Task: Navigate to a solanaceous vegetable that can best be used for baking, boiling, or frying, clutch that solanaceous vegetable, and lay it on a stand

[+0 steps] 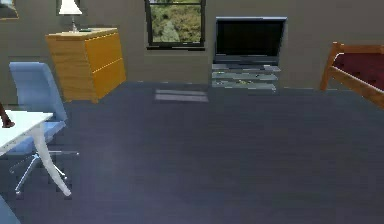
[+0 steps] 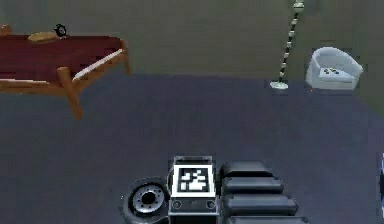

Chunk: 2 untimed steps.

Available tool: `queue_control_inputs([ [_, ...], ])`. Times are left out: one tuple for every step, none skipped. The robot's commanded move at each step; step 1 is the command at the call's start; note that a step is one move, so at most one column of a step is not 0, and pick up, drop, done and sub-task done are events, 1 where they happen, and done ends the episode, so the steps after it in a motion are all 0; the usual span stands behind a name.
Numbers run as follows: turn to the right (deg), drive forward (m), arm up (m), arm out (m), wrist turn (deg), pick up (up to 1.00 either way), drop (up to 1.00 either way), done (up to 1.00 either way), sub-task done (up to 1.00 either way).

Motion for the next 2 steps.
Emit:
queue_control_inputs([
  [0.0, 0.60, 0.00, 0.00, 0.0, 0.00, 0.00, 0.00, 0.00],
  [0.0, 1.00, 0.00, 0.00, 0.0, 0.00, 0.00, 0.00, 0.00],
])
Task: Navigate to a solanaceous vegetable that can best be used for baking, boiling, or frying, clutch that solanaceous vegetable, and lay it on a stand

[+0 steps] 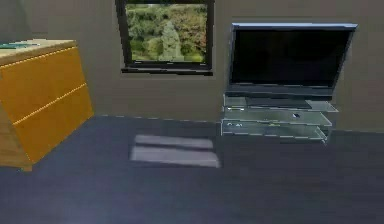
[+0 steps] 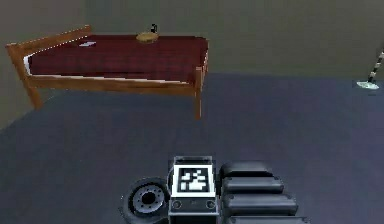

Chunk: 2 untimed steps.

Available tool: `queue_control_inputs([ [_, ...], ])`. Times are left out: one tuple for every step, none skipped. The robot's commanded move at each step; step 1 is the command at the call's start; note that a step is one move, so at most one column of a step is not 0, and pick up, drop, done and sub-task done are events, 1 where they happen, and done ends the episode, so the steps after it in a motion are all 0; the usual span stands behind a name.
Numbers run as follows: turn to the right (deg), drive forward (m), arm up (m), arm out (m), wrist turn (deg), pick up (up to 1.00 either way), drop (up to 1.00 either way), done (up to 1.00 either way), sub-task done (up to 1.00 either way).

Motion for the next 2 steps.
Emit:
queue_control_inputs([
  [0.0, 1.00, 0.00, 0.00, 0.0, 0.00, 0.00, 0.00, 0.00],
  [-6.0, 0.00, 0.00, 0.00, 0.0, 0.00, 0.00, 0.00, 0.00],
])
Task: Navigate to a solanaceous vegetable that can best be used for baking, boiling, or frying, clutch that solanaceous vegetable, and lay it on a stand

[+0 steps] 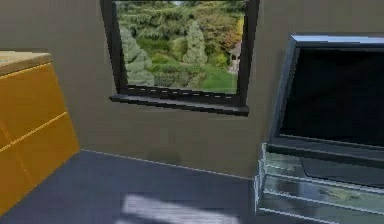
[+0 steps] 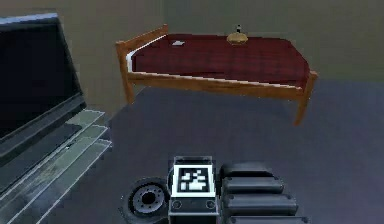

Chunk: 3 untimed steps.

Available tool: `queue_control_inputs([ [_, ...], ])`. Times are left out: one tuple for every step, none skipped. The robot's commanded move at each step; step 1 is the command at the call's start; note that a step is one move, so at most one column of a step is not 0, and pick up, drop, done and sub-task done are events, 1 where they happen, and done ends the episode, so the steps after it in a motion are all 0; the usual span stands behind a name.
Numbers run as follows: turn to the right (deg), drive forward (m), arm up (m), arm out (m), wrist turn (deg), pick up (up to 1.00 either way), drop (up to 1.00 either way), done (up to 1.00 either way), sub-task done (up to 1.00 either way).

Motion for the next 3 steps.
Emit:
queue_control_inputs([
  [0.0, 0.65, 0.00, 0.00, 0.0, 0.00, 0.00, 0.00, 0.00],
  [45.0, 0.00, 0.00, 0.00, 0.0, 0.00, 0.00, 0.00, 0.00],
  [33.0, 0.00, 0.00, 0.00, 0.0, 0.00, 0.00, 0.00, 0.00],
])
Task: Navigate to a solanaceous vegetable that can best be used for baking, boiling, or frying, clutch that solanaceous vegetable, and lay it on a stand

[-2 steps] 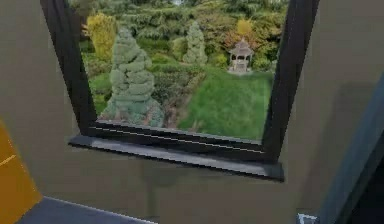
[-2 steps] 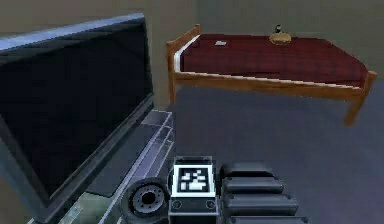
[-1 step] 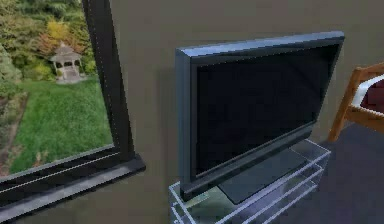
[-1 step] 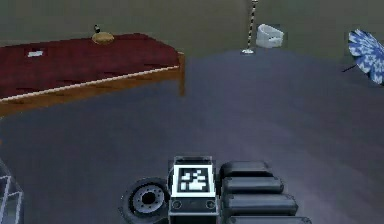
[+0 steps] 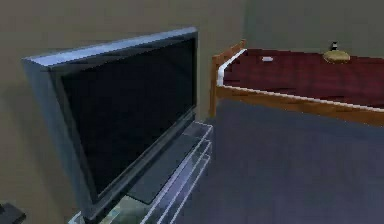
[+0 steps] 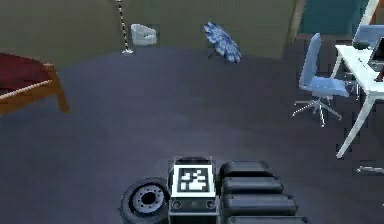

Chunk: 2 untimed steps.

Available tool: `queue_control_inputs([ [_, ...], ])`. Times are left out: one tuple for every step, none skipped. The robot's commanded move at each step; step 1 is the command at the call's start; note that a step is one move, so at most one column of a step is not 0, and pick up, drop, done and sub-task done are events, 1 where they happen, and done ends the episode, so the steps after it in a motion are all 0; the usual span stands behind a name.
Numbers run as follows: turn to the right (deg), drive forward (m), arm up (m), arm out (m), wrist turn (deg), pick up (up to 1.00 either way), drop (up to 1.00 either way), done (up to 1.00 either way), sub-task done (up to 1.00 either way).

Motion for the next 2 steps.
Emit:
queue_control_inputs([
  [-45.0, 0.00, 0.00, 0.00, 0.0, 0.00, 0.00, 0.00, 0.00],
  [-24.0, 0.00, 0.00, 0.00, 0.0, 0.00, 0.00, 0.00, 0.00],
])
